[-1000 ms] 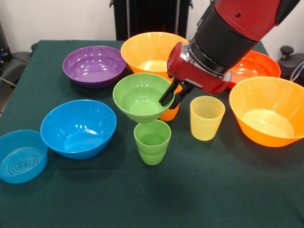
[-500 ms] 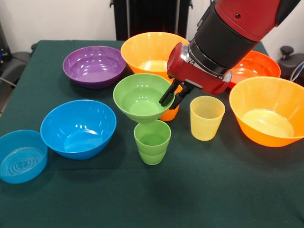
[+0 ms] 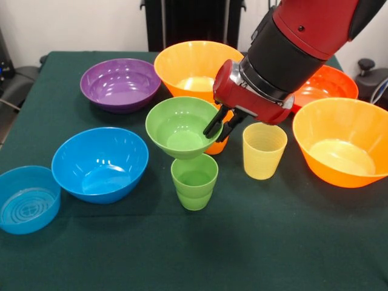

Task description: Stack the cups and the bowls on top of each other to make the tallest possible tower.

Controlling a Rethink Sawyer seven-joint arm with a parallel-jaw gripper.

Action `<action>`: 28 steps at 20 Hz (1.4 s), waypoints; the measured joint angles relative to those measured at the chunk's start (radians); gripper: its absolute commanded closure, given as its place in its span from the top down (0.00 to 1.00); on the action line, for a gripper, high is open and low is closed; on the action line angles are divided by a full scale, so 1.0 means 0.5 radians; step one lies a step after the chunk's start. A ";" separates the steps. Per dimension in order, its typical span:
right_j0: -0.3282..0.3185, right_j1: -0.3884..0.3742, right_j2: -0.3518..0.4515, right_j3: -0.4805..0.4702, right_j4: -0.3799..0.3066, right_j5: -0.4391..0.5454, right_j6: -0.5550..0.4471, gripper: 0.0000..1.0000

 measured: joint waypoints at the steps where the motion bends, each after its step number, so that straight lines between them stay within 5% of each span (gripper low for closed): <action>1: 0.000 0.002 0.000 0.000 0.000 0.000 0.000 0.00; 28: 0.001 0.119 0.000 -0.155 0.073 -0.002 0.028 0.00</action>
